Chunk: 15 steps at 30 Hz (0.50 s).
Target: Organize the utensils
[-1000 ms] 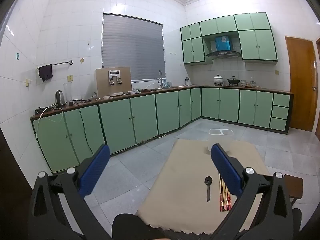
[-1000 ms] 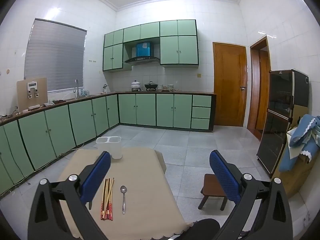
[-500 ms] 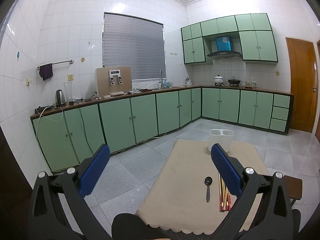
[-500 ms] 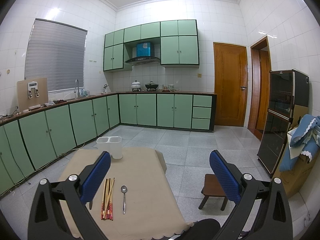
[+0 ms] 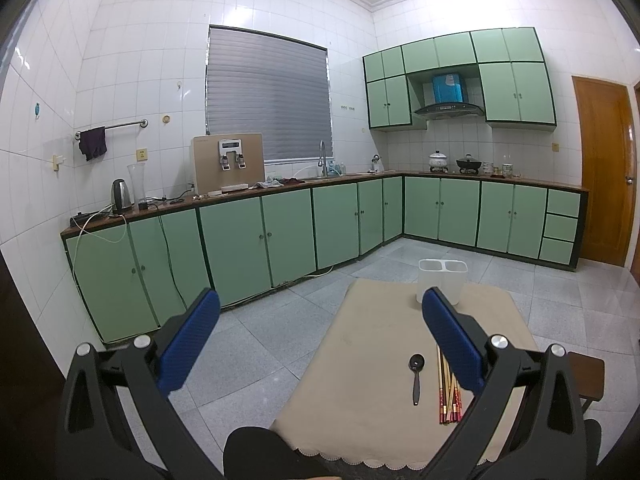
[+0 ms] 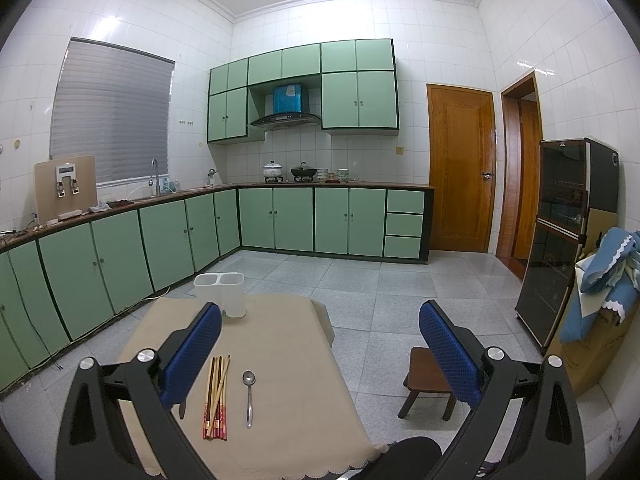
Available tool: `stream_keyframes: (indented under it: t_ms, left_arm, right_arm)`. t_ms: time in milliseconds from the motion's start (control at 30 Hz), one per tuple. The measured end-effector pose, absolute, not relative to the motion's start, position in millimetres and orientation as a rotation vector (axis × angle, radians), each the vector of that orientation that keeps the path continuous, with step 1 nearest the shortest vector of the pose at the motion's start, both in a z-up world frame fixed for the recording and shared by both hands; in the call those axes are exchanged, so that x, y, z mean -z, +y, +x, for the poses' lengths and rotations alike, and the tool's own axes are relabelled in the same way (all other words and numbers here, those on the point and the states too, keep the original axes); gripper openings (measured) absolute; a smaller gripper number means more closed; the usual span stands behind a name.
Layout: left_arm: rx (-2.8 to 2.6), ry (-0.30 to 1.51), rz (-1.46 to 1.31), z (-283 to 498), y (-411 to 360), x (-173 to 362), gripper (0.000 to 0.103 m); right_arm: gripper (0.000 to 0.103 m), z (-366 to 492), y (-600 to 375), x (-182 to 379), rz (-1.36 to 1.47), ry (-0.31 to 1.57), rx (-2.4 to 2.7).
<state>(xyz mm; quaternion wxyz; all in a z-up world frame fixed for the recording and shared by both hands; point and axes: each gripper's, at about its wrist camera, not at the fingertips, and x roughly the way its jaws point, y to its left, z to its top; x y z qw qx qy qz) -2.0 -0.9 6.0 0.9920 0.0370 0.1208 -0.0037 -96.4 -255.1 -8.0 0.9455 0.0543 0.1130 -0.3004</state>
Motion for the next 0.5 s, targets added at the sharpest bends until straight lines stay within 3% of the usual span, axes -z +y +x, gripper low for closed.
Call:
stream_keyframes:
  t_ms: [500]
  left_arm:
    - [0.007,0.238,0.072,-1.3,-0.4,-6.9,0.098]
  right_arm:
    - [0.097,-93.9,-252.0,6.7,0.108,0.228,0.609]
